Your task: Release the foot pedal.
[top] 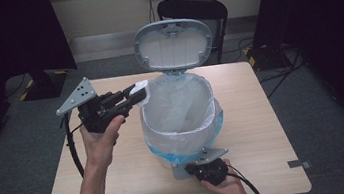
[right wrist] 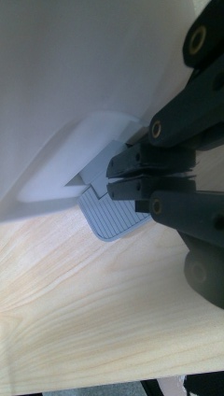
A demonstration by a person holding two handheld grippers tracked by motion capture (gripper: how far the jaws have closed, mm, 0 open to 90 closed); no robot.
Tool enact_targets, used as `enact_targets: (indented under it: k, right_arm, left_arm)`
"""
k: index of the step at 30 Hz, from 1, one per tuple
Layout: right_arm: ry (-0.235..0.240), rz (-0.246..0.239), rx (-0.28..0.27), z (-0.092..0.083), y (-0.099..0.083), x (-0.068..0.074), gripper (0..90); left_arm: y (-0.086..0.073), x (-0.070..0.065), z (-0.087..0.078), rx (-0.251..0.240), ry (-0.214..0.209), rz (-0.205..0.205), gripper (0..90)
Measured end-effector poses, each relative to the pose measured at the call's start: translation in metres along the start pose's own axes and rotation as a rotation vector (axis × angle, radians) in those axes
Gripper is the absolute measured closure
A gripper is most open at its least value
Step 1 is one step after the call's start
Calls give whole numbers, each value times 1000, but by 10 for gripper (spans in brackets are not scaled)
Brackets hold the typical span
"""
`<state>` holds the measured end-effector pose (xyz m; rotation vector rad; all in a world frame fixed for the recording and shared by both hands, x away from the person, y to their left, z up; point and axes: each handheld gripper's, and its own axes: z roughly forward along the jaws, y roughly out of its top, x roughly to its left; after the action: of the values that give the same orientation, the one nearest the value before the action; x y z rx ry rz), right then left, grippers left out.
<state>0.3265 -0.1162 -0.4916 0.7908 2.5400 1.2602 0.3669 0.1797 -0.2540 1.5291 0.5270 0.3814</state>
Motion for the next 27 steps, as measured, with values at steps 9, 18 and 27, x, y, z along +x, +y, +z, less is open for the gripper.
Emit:
enact_targets:
  k: [9,18,27]
  right_arm:
    - [0,4,0,0,0,0,873]
    - [3,1,1,0,0,0,874]
    - [0,1,-1,0,0,0,873]
  left_arm:
    - [4,-4,30,40,-39,-14,730]
    - [4,-2,61,92,-78,-47,728]
    - [1,-5,79,167,-106,-34,632]
